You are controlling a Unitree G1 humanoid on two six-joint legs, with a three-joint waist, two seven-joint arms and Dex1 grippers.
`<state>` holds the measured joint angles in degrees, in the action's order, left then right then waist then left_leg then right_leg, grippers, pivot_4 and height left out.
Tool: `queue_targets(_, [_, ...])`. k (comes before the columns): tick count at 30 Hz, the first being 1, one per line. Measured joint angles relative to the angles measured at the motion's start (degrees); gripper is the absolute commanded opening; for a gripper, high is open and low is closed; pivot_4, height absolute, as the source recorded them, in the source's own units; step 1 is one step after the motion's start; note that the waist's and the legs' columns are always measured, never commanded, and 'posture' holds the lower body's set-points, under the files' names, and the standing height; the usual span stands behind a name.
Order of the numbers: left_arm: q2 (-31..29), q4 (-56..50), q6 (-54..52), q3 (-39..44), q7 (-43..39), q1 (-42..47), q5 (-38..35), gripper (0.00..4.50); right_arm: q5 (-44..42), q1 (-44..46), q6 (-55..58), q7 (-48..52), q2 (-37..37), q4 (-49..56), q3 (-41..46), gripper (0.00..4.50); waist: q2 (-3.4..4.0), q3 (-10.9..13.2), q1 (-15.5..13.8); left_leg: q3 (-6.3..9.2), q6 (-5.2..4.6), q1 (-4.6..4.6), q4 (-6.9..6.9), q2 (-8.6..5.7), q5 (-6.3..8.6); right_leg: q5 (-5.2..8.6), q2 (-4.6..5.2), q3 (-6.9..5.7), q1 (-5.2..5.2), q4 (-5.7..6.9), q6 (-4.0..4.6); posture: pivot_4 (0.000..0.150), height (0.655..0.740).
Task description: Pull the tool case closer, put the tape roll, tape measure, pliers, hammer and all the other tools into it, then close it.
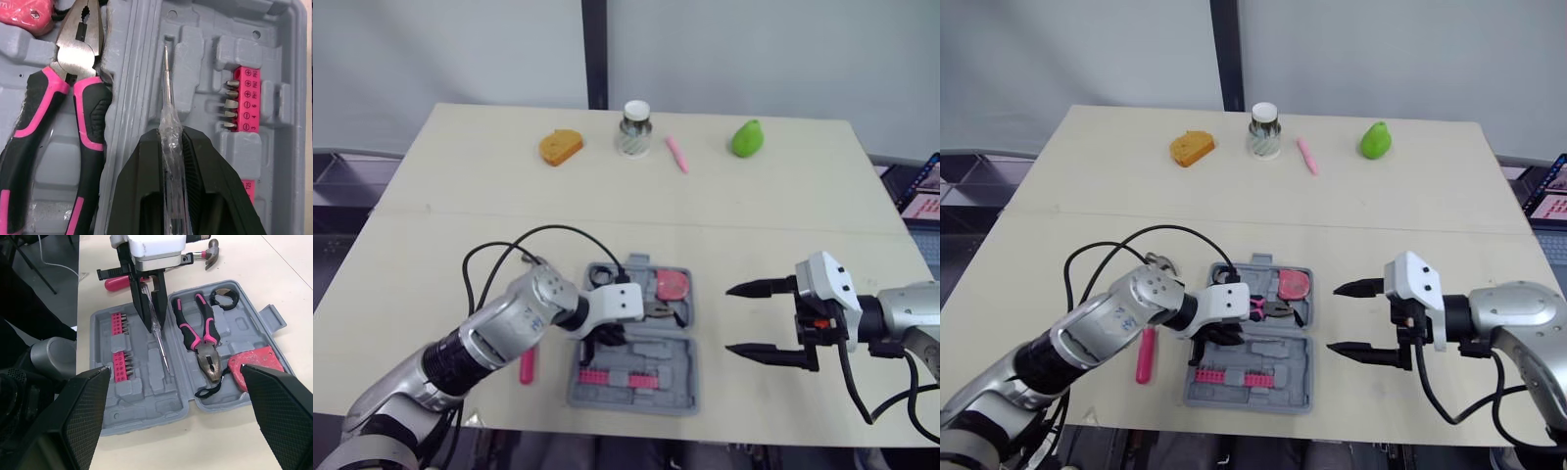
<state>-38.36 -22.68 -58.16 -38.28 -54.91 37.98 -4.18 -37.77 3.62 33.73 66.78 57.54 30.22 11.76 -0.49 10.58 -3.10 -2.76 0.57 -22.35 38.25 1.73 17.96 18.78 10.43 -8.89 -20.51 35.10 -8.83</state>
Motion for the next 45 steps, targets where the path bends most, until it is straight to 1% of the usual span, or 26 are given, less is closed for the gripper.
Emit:
queue_targets(14, [1.5, 2.0, 2.3, -1.2, 0.6, 0.0, 0.3, 0.06, 0.0, -0.1, 0.1, -0.6, 0.0, 0.1, 0.0, 4.50, 0.00, 0.0, 0.0, 0.00, 0.00, 0.00, 0.01, 0.00, 0.00, 0.00, 0.00, 0.00, 0.00, 0.03, 0.00, 0.150, 0.7400])
queue_targets(29, [1.7, 2.8, 3.6, -1.6, 0.7, -0.1, 1.2, 0.06, -0.7, -1.4, 0.2, -1.2, 0.0, 1.0, 1.2, 4.50, 0.00, 0.0, 0.0, 0.01, 0.00, 0.00, 0.03, 0.00, 0.00, 0.00, 0.00, 0.00, 0.00, 0.04, 0.00, 0.150, 0.7400])
queue_targets(30, [1.8, 2.8, 3.5, -1.6, 0.7, -0.1, 1.2, 1.11, -0.7, -1.6, 0.2, -1.2, 0.0, 1.0, 1.2, 4.50, 0.00, 0.0, 0.0, 0.00, 0.00, 0.00, 0.03, 0.00, 0.00, 0.00, 0.00, 0.00, 0.00, 0.04, 0.00, 0.150, 0.7400])
queue_targets(31, [1.9, 2.8, 3.5, -1.6, 0.7, -0.1, 1.2, 1.38, -0.7, -1.7, 0.2, -1.2, 0.0, 1.0, 1.2, 4.50, 0.00, 0.0, 0.0, 0.00, 0.00, 0.00, 0.03, 0.00, 0.00, 0.00, 0.00, 0.00, 0.00, 0.04, 0.00, 0.150, 0.7400])
queue_targets(35, [2.2, 2.4, 3.5, -1.9, 0.1, -0.2, 1.0, 3.18, -0.7, -1.8, 0.3, -1.2, 0.0, 1.0, 1.2, 4.50, 0.00, 0.0, 0.0, 0.01, 0.00, 0.00, 0.05, 0.00, 0.00, 0.00, 0.00, 0.00, 0.00, 0.07, 0.00, 0.150, 0.7400])
queue_targets(41, [3.3, 0.6, 0.7, -1.2, 0.0, -0.1, -0.5, 3.18, -1.4, -1.8, 0.6, -1.2, 0.0, 1.0, 1.8, 4.50, 0.00, 0.0, 0.0, 0.03, -0.01, 0.00, 0.08, 0.00, 0.00, 0.00, 0.01, 0.00, 0.01, 0.09, 0.00, 0.150, 0.7400])
queue_targets(45, [4.4, -1.8, -2.9, 1.6, 0.1, 0.1, -3.1, 3.18, -1.9, -1.8, 1.1, -1.2, 0.0, 1.1, 2.1, 4.50, 0.00, 0.0, 0.0, 0.04, -0.01, 0.00, 0.07, 0.00, 0.00, 0.00, 0.00, 0.00, 0.01, 0.09, 0.00, 0.150, 0.7400])
